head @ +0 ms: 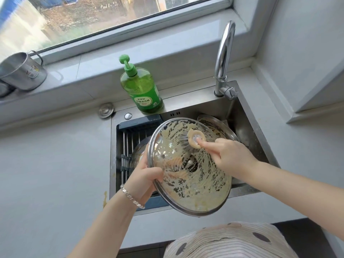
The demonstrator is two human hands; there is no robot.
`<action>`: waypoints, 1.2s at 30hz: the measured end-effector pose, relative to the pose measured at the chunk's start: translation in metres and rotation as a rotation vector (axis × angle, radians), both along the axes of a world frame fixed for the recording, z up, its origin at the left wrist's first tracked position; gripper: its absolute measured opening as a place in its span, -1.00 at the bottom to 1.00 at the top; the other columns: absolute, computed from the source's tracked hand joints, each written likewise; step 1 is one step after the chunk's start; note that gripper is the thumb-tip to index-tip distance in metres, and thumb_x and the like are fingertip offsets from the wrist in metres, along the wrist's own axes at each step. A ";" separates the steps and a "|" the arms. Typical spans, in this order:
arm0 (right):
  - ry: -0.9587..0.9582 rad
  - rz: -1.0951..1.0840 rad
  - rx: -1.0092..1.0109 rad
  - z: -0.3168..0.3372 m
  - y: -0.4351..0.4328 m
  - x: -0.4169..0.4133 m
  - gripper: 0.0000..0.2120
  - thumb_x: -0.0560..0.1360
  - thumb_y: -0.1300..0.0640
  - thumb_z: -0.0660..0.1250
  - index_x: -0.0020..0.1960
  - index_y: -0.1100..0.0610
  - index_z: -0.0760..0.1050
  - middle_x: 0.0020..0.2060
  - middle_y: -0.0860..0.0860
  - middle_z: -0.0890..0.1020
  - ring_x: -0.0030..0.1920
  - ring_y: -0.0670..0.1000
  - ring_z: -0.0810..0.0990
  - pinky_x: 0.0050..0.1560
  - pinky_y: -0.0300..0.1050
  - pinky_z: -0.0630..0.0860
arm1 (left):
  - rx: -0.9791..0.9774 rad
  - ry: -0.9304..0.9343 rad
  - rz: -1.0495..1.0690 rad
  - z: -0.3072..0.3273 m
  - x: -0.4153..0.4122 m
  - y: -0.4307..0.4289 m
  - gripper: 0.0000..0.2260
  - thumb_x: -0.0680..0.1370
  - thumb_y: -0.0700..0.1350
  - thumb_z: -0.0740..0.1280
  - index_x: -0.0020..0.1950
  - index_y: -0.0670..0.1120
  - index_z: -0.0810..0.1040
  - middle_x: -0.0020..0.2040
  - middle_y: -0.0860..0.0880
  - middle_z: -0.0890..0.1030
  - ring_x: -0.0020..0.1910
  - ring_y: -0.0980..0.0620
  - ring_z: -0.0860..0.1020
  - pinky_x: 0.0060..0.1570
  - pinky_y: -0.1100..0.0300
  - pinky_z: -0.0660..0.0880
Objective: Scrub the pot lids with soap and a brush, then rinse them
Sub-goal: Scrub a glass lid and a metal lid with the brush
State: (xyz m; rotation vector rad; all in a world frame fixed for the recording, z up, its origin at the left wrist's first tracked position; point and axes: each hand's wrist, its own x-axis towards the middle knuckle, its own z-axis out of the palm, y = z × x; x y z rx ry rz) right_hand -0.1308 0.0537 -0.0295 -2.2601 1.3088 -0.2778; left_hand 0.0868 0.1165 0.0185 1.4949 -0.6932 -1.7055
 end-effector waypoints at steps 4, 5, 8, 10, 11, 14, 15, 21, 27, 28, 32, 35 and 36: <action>0.064 -0.128 -0.028 0.002 -0.023 0.010 -0.58 0.61 0.10 0.07 0.43 -0.21 0.23 -0.27 -0.01 0.38 -0.22 0.03 0.39 -0.30 -0.14 0.24 | -0.024 0.009 -0.007 0.001 -0.001 -0.002 -0.27 0.20 -0.43 0.17 0.31 0.07 0.32 -0.04 -0.14 0.67 0.00 -0.21 0.63 0.01 -0.29 0.48; 0.018 -0.130 -0.037 0.004 -0.024 0.019 -0.57 0.61 0.11 0.06 0.43 -0.20 0.22 -0.27 0.00 0.38 -0.23 0.05 0.40 -0.34 -0.14 0.22 | -0.030 0.009 -0.026 0.002 -0.003 -0.003 -0.28 0.20 -0.43 0.17 0.29 0.08 0.33 -0.05 -0.13 0.68 0.00 -0.22 0.63 -0.01 -0.26 0.50; -0.018 -0.142 -0.085 0.011 -0.027 0.037 -0.56 0.62 0.12 0.04 0.45 -0.19 0.19 -0.25 0.02 0.39 -0.24 0.08 0.40 -0.34 -0.13 0.20 | -0.067 0.016 -0.016 0.004 -0.001 -0.007 -0.29 0.20 -0.42 0.18 0.29 0.06 0.34 0.03 -0.18 0.64 0.05 -0.25 0.60 -0.03 -0.21 0.54; 0.075 -0.221 -0.080 0.007 -0.029 0.026 -0.55 0.62 0.13 0.03 0.46 -0.20 0.16 -0.19 0.07 0.43 -0.20 0.13 0.44 -0.27 -0.10 0.27 | -0.115 0.024 0.026 0.005 0.007 -0.010 -0.25 0.19 -0.42 0.17 0.35 0.02 0.32 0.17 -0.23 0.57 0.12 -0.25 0.57 0.00 -0.23 0.54; 0.148 -0.240 -0.057 0.002 -0.028 0.018 -0.54 0.62 0.13 0.02 0.46 -0.21 0.14 -0.14 0.09 0.47 -0.15 0.16 0.49 -0.24 -0.08 0.32 | -0.138 0.034 0.054 0.005 0.010 -0.011 -0.23 0.19 -0.43 0.17 0.38 -0.01 0.30 0.22 -0.25 0.53 0.16 -0.25 0.55 0.03 -0.29 0.50; 0.256 -0.191 0.043 -0.009 -0.007 0.003 -0.56 0.62 0.12 0.02 0.45 -0.19 0.19 -0.03 0.10 0.56 -0.05 0.17 0.54 -0.13 -0.03 0.42 | -0.201 0.023 0.169 0.003 0.016 -0.014 -0.25 0.19 -0.43 0.20 0.34 0.04 0.34 0.25 -0.23 0.52 0.16 -0.24 0.55 -0.02 -0.34 0.49; 0.217 -0.179 0.119 -0.011 0.003 0.003 -0.58 0.62 0.11 0.04 0.43 -0.18 0.25 -0.01 0.09 0.59 -0.02 0.17 0.55 -0.11 -0.03 0.43 | -0.216 0.008 0.197 0.002 0.014 -0.015 -0.25 0.17 -0.41 0.26 0.30 0.09 0.36 0.24 -0.21 0.53 0.16 -0.23 0.56 -0.04 -0.29 0.52; 0.010 -0.254 0.336 -0.012 0.012 0.006 -0.65 0.61 0.09 0.10 0.34 -0.15 0.41 0.07 0.04 0.62 0.02 0.13 0.55 -0.09 -0.07 0.42 | -0.205 -0.039 0.163 0.000 -0.007 -0.017 -0.16 0.09 -0.34 0.41 0.29 0.18 0.33 0.27 -0.21 0.50 0.19 -0.17 0.54 -0.08 -0.12 0.59; 0.084 -0.354 0.232 -0.011 -0.014 -0.007 -0.62 0.62 0.10 0.03 0.37 -0.14 0.36 0.07 0.11 0.61 0.03 0.19 0.54 -0.01 0.04 0.50 | -0.207 -0.039 0.149 0.002 -0.019 -0.028 -0.20 0.10 -0.33 0.39 0.27 0.17 0.35 0.22 -0.18 0.54 0.16 -0.19 0.56 -0.17 -0.12 0.60; 0.099 -0.329 0.255 -0.011 -0.006 -0.009 -0.63 0.62 0.10 0.03 0.38 -0.14 0.36 0.07 0.11 0.61 0.02 0.18 0.54 0.00 0.05 0.50 | -0.207 -0.030 0.174 0.001 -0.020 -0.031 -0.22 0.14 -0.37 0.34 0.28 0.16 0.35 0.22 -0.19 0.54 0.16 -0.22 0.55 -0.26 -0.02 0.61; -0.012 -0.204 0.512 -0.013 0.014 -0.016 -0.68 0.60 0.05 0.12 0.32 -0.15 0.43 0.17 -0.01 0.60 0.14 0.06 0.54 0.16 -0.02 0.47 | -0.177 -0.140 0.188 -0.006 -0.022 -0.043 -0.20 0.22 -0.40 0.28 0.37 0.15 0.27 0.23 -0.15 0.52 0.14 -0.16 0.57 -0.25 0.00 0.59; -0.304 -0.266 0.592 -0.004 0.006 -0.029 -0.69 0.58 0.06 0.20 0.30 -0.14 0.45 0.13 -0.23 0.59 0.14 -0.19 0.51 0.20 -0.22 0.41 | -0.075 -0.155 0.236 -0.012 -0.029 -0.054 -0.30 0.40 -0.51 0.18 0.39 0.10 0.27 0.19 -0.14 0.52 0.06 -0.20 0.60 -0.16 -0.16 0.59; -0.387 -0.324 0.590 -0.003 0.002 -0.036 -0.67 0.58 0.09 0.21 0.32 -0.12 0.42 -0.07 -0.34 0.61 -0.03 -0.28 0.52 0.08 -0.33 0.42 | -0.037 -0.136 0.261 -0.013 -0.033 -0.058 -0.36 0.43 -0.50 0.15 0.36 0.09 0.29 0.16 -0.14 0.53 0.02 -0.23 0.60 -0.15 -0.20 0.58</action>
